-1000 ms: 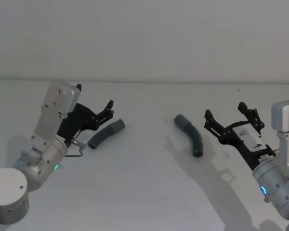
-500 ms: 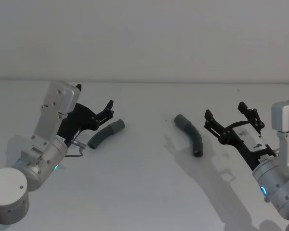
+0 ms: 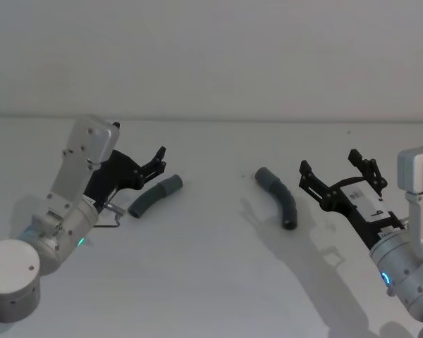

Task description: Use both hands to pick up one end of the pipe from the table, align the ends, and insert them.

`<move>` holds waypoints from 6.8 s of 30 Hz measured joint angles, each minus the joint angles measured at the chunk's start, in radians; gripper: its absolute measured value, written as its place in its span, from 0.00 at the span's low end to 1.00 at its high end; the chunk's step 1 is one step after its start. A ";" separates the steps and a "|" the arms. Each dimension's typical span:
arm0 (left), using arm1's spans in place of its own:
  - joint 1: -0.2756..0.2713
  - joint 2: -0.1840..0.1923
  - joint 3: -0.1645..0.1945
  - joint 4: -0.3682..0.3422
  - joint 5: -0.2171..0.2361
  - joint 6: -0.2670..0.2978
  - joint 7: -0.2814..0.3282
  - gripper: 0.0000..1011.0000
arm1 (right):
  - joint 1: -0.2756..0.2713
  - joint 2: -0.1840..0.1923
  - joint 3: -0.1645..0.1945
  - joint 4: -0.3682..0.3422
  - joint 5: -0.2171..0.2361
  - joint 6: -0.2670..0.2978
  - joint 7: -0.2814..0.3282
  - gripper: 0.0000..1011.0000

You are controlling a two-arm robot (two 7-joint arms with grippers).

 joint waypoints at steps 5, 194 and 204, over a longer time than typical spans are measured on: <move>-0.022 0.010 0.007 0.006 0.008 0.045 -0.021 0.99 | 0.000 0.000 0.000 0.000 0.000 0.000 0.000 0.99; -0.373 -0.049 0.110 0.415 0.025 0.421 -0.466 0.33 | 0.270 0.053 -0.079 0.089 0.021 0.564 0.147 0.99; -0.373 -0.049 0.110 0.415 0.025 0.421 -0.466 0.33 | 0.304 0.036 -0.103 0.143 -0.004 0.580 0.146 0.99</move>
